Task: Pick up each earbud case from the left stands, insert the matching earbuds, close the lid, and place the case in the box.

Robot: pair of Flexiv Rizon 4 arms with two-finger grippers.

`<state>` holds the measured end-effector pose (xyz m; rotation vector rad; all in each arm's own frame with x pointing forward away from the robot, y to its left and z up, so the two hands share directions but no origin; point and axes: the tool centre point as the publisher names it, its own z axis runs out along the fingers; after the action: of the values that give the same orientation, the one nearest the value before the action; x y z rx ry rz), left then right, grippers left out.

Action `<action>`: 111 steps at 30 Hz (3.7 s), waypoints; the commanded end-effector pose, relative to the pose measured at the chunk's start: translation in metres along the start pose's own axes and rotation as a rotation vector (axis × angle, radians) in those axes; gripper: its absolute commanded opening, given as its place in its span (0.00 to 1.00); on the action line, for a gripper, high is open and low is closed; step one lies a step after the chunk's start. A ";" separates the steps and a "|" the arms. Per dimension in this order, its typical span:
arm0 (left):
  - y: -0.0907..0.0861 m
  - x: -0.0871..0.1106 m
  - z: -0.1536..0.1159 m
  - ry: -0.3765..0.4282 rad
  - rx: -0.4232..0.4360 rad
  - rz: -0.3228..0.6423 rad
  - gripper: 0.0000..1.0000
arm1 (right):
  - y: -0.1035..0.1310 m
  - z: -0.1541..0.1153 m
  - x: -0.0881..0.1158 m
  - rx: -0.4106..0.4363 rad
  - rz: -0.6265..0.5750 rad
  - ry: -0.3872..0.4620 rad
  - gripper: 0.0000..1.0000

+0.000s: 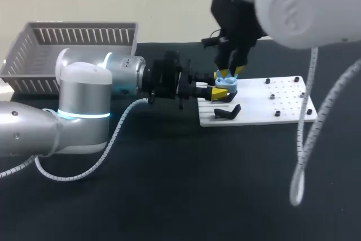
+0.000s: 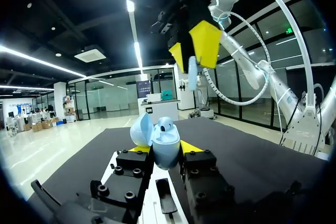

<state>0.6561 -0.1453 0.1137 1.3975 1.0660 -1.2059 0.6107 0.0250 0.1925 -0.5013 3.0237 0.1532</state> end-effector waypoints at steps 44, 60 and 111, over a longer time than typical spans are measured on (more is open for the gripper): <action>-0.002 0.000 0.001 -0.001 -0.006 0.003 0.00 | -0.008 0.031 -0.022 0.108 -0.054 -0.026 0.00; -0.002 0.000 0.001 -0.001 -0.006 0.003 0.00 | -0.011 0.035 -0.024 0.102 -0.046 -0.032 0.00; -0.002 0.000 0.001 -0.001 -0.006 0.003 0.00 | -0.012 0.021 -0.018 0.049 -0.002 -0.072 1.00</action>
<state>0.6561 -0.1454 0.1135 1.3977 1.0660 -1.2056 0.6463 0.0313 0.1619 -0.4934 2.9773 0.0676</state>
